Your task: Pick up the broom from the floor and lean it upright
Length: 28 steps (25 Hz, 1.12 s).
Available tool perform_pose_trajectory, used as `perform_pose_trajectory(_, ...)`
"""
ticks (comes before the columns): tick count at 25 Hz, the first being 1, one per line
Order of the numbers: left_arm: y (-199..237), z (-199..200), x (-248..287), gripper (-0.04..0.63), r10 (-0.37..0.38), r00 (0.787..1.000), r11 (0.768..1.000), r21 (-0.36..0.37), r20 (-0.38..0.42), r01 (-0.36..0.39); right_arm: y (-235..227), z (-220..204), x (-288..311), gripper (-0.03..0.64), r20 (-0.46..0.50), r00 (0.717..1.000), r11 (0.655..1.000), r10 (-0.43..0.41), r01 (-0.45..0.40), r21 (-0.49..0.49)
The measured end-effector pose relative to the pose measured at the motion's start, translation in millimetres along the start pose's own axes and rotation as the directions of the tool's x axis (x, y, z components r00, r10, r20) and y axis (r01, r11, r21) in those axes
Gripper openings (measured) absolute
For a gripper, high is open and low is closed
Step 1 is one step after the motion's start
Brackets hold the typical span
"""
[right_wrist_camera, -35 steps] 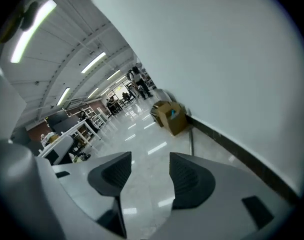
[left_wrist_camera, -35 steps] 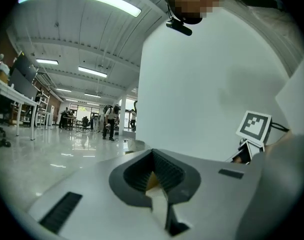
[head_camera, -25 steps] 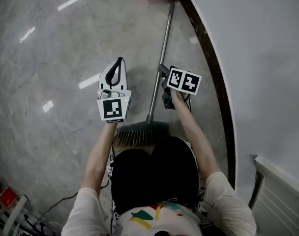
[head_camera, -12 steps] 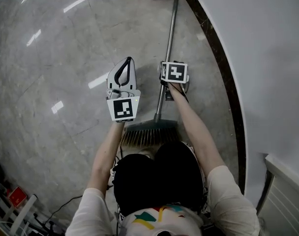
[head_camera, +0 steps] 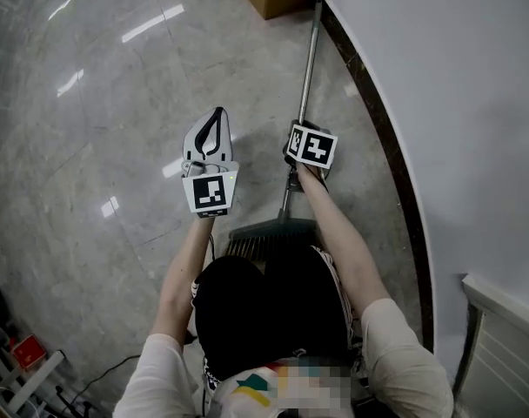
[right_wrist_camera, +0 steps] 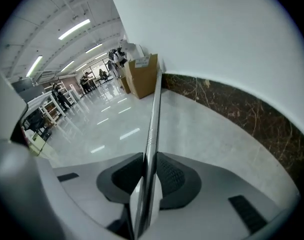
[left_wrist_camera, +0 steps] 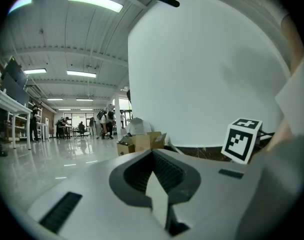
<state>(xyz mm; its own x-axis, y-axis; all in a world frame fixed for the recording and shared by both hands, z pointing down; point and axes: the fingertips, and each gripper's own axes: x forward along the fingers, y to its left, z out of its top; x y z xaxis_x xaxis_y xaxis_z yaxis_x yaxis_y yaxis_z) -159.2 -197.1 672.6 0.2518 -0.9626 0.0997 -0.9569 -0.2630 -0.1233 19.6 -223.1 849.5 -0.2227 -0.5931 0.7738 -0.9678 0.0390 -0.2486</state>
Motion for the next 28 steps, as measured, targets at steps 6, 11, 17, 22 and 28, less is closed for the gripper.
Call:
perform_pose_trajectory(6, 7, 106, 17, 0.044, -0.012, 0.993, 0.999, 0.033, 0.116, 0.009, 16, 78, -74, 0.087, 0.203, 0.978, 0.997, 0.057, -0.047, -0.056)
perform_pose_trajectory(11, -33, 191, 34, 0.044, -0.09, 0.953, 0.996, 0.047, 0.29, 0.08, 9, 134, -154, 0.086, 0.423, 0.905, 0.997, 0.039, -0.008, -0.076)
perform_pose_trajectory(17, -101, 220, 48, 0.044, -0.142, 0.95, 0.98, -0.093, 0.277, 0.174, -26, 148, -235, 0.086, 0.613, 0.788, 0.997, -0.053, 0.074, -0.01)
perform_pose_trajectory(22, -178, 206, 55, 0.044, -0.285, 0.922, 0.949, -0.061, 0.264, 0.31, -57, 155, -302, 0.086, 0.744, 0.654, 0.985, -0.137, 0.173, 0.029)
perform_pose_trajectory(28, -219, 215, 54, 0.044, -0.38, 0.879, 0.918, 0.003, 0.289, 0.396, -105, 161, -362, 0.086, 0.824, 0.452, 0.926, -0.342, 0.309, 0.215)
